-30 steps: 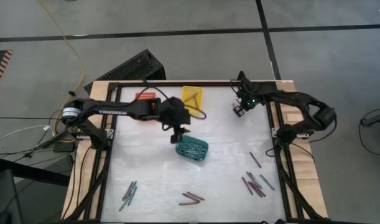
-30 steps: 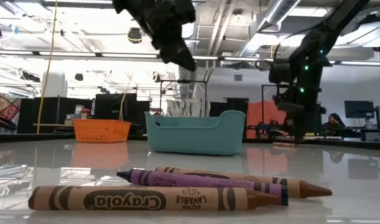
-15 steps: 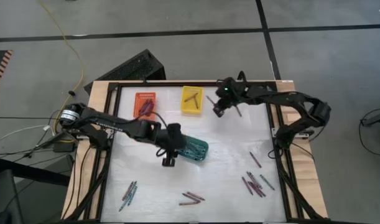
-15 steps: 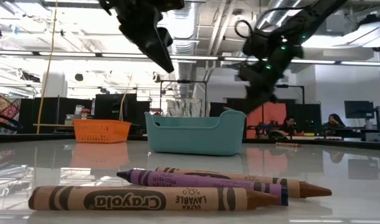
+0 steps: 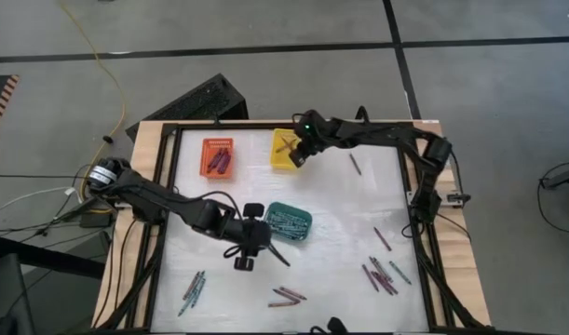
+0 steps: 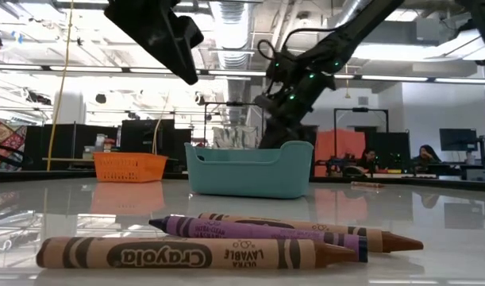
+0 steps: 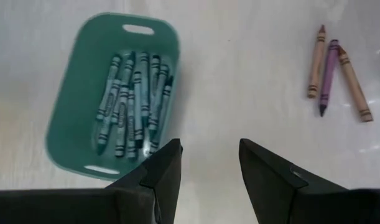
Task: Sort crayons
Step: Put the brown crayon into the yellow bin
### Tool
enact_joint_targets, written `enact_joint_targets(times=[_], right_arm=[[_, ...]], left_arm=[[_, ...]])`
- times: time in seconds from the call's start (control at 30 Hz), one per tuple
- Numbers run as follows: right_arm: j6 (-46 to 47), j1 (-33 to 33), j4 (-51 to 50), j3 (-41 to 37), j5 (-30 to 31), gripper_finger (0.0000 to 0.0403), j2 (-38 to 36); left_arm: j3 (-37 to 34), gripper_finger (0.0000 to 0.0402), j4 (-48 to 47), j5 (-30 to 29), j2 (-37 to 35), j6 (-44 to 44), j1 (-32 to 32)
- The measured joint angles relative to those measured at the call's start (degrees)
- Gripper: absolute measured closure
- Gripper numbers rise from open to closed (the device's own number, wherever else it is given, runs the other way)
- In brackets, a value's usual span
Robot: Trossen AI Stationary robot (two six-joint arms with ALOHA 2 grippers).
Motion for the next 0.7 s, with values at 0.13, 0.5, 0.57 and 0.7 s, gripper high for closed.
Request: enact_joint_targets(times=[0.13,0.5,0.57,0.7], right_arm=[[1.2,-0.4,0.3,2.7,0.0,0.0403,2.5],[2.1,-1.2,0.0,5.0,0.0,0.0401,3.6],[2.1,-1.3,-0.8,5.0,0.0,0.0393,3.6],[2.1,-1.5,-2.6,5.0,0.0,0.0375,3.6]], left_arm=[[0.0,0.0251,-0.9,-0.7,0.0,-0.8,-1.9],[0.0,0.0251,-3.1,-4.8,0.0,-1.6,-4.9],[0.0,0.0251,-3.3,-4.9,0.0,-1.7,-5.0],[0.0,0.0251,-3.3,-4.9,0.0,-1.9,-5.0]])
